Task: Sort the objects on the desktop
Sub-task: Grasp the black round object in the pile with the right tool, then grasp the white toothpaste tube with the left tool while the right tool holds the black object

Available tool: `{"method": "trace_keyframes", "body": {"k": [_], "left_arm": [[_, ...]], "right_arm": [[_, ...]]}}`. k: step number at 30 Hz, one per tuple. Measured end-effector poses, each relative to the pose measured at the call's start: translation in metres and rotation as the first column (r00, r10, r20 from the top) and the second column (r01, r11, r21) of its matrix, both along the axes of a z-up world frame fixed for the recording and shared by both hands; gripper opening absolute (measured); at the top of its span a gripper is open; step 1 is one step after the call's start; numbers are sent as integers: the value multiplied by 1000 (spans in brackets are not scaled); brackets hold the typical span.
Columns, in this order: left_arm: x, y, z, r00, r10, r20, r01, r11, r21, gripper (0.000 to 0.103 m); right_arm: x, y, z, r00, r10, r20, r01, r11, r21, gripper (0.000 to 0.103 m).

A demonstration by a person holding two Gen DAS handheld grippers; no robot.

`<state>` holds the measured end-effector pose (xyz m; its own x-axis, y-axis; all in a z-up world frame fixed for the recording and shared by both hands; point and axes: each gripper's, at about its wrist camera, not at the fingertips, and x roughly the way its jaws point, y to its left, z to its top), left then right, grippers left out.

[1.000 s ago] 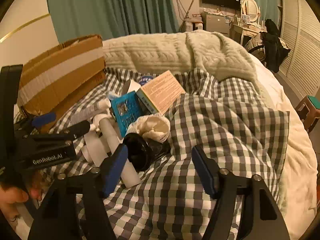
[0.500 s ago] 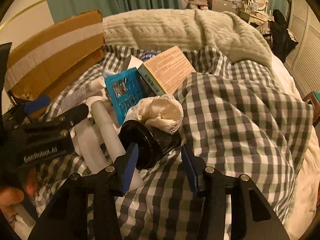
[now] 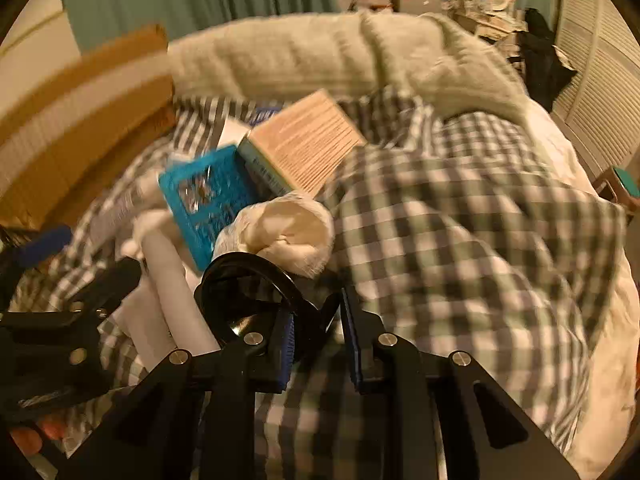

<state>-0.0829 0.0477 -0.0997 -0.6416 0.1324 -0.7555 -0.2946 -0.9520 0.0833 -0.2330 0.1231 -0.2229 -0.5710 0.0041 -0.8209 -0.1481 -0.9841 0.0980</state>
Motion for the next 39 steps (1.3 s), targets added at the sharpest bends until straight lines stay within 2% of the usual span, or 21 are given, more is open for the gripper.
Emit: {"method": "trace_keyframes", "body": {"k": [4,8,12,15,16,17,19,29,36,39], "left_arm": [[-7,12,3,999,-29,-21,28,999,-42,103],[-24,3,3,999,-36,-32,36,999,-17,102],[-40,-9,-9,997,-68,26,67,997,36,88],[-44,-22,-12,996,-62,66,53,989,135,68],[-43,-26,-12,996,-55,74,43,987,153,46],[-42,-29,-12,995,-50,87,34,985,168,37],[-39,-35,-12,994,-49,103,28,979,200,36],[-12,-34,10,1000,-17,18,14,991,133,26],[1,-31,29,1000,-20,-21,23,988,154,17],[4,-30,35,999,-19,-45,26,988,151,16]], "right_arm": [[15,11,10,998,-25,-54,23,999,-29,20],[17,9,11,999,-9,-53,7,999,-33,20],[17,9,9,999,-3,-52,1,999,-40,20],[18,8,8,999,-1,-49,-1,999,-44,20],[18,8,8,999,-2,-49,0,999,-43,20],[18,8,8,999,-2,-49,0,999,-43,20],[18,8,8,999,-3,-49,1,999,-42,20],[23,7,13,997,-6,-80,4,1000,-28,20],[29,3,30,992,10,-124,-10,1000,3,20],[30,0,39,990,19,-138,-16,1000,19,20]]}}
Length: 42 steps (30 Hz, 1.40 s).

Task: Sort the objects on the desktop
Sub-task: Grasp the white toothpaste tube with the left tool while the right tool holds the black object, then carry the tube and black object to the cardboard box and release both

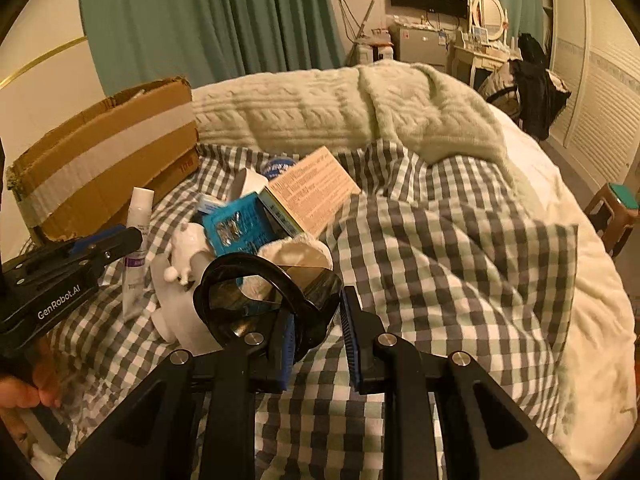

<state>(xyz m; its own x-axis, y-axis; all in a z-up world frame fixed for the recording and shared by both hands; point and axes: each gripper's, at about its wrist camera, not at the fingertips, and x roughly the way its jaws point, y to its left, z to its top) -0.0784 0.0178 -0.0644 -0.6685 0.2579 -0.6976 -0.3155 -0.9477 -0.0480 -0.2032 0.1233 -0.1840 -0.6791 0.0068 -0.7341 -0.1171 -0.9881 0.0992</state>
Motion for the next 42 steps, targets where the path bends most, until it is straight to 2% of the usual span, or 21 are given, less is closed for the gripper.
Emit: {"method": "trace_keyframes", "body": {"k": [9,12,23,29,32,36,42], "left_arm": [[3,-13,18,999,39,-13,-38,997,62,16],[10,-14,32,998,40,-44,-37,997,71,16],[21,-23,120,981,25,-194,-2,993,117,16],[0,-64,161,971,102,-216,-74,988,133,16],[-15,-92,175,962,167,-218,-142,982,126,16],[-34,-128,183,948,245,-204,-231,969,91,16],[-58,-161,167,937,310,-162,-308,951,40,16]], "right_arm": [[2,-15,25,999,40,-34,-39,999,31,20],[3,-21,38,997,61,-48,-59,997,41,20],[-2,-57,118,977,165,-138,-147,980,131,20],[-18,-89,172,953,230,-196,-202,967,152,20],[-31,-110,190,943,258,-209,-226,960,164,20],[-60,-146,197,932,305,-196,-281,949,145,20],[-107,-193,171,937,321,-136,-299,941,159,20]]}}
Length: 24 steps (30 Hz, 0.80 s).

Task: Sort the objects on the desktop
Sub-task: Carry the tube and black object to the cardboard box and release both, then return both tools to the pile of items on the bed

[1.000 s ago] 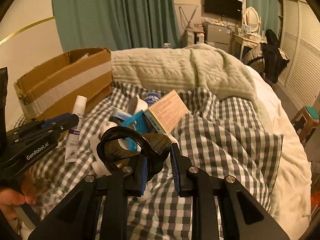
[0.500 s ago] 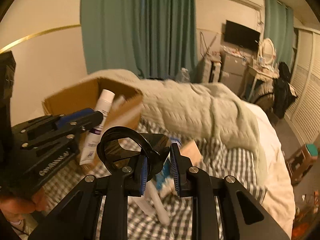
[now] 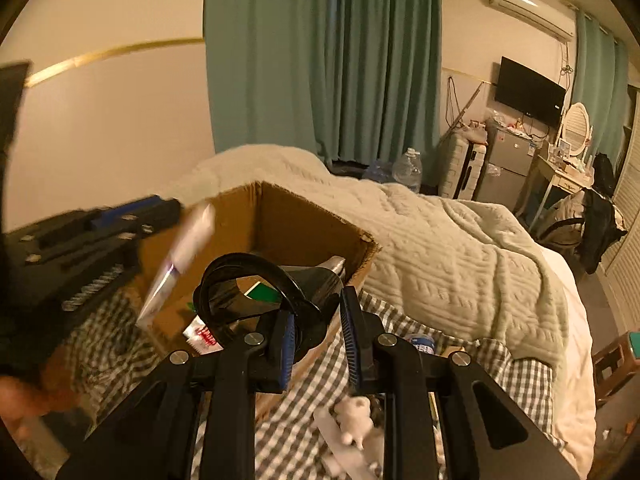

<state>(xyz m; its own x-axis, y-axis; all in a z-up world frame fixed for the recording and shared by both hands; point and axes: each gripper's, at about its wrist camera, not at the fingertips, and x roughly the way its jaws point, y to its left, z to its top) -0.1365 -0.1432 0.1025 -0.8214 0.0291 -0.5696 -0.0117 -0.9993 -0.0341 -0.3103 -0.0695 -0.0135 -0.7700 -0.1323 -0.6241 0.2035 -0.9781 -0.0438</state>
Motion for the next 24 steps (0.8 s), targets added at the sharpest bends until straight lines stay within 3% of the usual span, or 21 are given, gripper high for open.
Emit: {"method": "trace_keyframes", "body": {"k": [4,5,6,7,8,10,14,17,24], "left_arm": [[-10,-5,-18,999,7,50,-9,999,33,17],[-8,-5,-21,998,3,56,-6,999,48,18],[-7,-5,-24,998,0,61,-4,998,61,21],[-5,-4,-26,998,-11,68,6,998,70,32],[-2,-3,-27,997,-20,70,15,997,72,52],[10,2,-29,998,-22,61,18,999,51,74],[36,17,-25,998,-61,35,60,998,28,77],[55,39,-24,993,-112,28,111,993,29,84],[79,117,-48,972,-217,92,213,975,59,85]], "right_arm": [[-23,-8,-22,998,4,68,-1,999,-32,20],[-25,-7,-26,996,12,83,-7,998,-66,24],[-26,-5,-28,995,24,93,-16,996,-88,39],[-24,-2,-31,995,34,99,-24,994,-107,51],[-19,1,-32,995,32,90,-22,993,-115,52],[-8,12,-28,998,25,59,-19,994,-109,52],[18,44,-17,999,9,36,-6,994,-108,52],[42,76,-12,999,-48,10,49,998,-48,52],[94,150,-15,988,-152,-6,152,988,-22,52]]}}
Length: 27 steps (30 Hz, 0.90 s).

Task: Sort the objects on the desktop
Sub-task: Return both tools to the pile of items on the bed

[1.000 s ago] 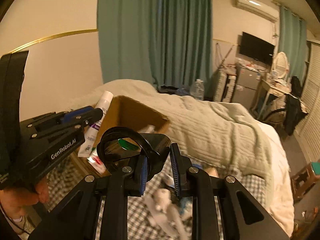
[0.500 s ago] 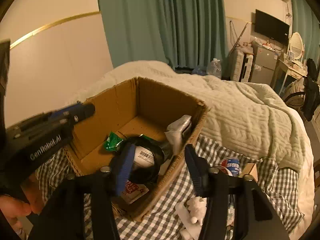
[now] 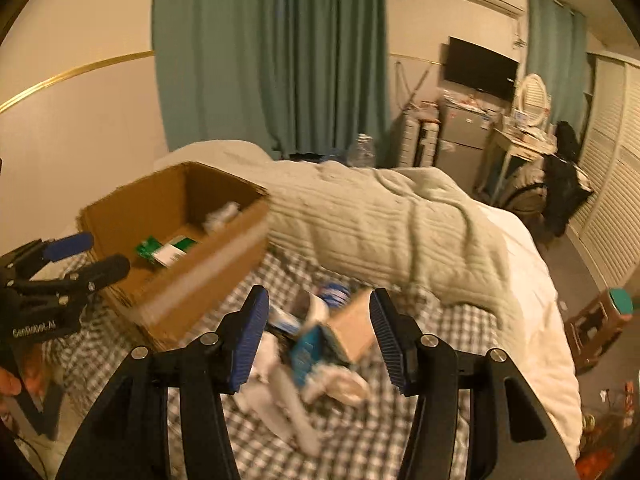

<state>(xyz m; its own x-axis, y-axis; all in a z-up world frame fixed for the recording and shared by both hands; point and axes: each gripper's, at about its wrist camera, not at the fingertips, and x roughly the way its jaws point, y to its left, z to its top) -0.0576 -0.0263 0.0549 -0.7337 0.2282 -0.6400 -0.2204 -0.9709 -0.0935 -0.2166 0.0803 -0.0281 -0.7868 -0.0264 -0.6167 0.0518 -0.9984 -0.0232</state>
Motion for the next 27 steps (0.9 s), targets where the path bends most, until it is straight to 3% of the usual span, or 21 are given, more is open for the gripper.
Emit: {"method": "trace_keyframes", "body": {"k": [3,8,13,19,21,24,27], "left_arm": [[0,27,-23,999,-3,44,3,1000,-3,85],[-2,53,-90,985,19,169,-17,1000,-11,85],[-4,55,-149,958,92,270,-60,990,-124,85],[-14,33,-163,930,175,324,-161,984,-71,85],[-17,33,-167,929,162,333,-155,987,-50,85],[-28,38,-174,924,142,355,-135,990,-43,85],[-37,45,-179,923,120,365,-111,993,-46,84]], "right_arm": [[9,20,-15,999,-36,12,35,999,16,52],[17,37,-58,996,-60,58,60,998,9,52],[12,36,-110,991,-72,114,75,997,-22,52],[11,20,-156,979,12,205,6,996,-88,52],[11,15,-164,974,31,222,-10,995,-97,51],[9,14,-170,974,28,226,-3,994,-109,35],[-2,9,-177,966,54,252,-23,992,-125,35]]}}
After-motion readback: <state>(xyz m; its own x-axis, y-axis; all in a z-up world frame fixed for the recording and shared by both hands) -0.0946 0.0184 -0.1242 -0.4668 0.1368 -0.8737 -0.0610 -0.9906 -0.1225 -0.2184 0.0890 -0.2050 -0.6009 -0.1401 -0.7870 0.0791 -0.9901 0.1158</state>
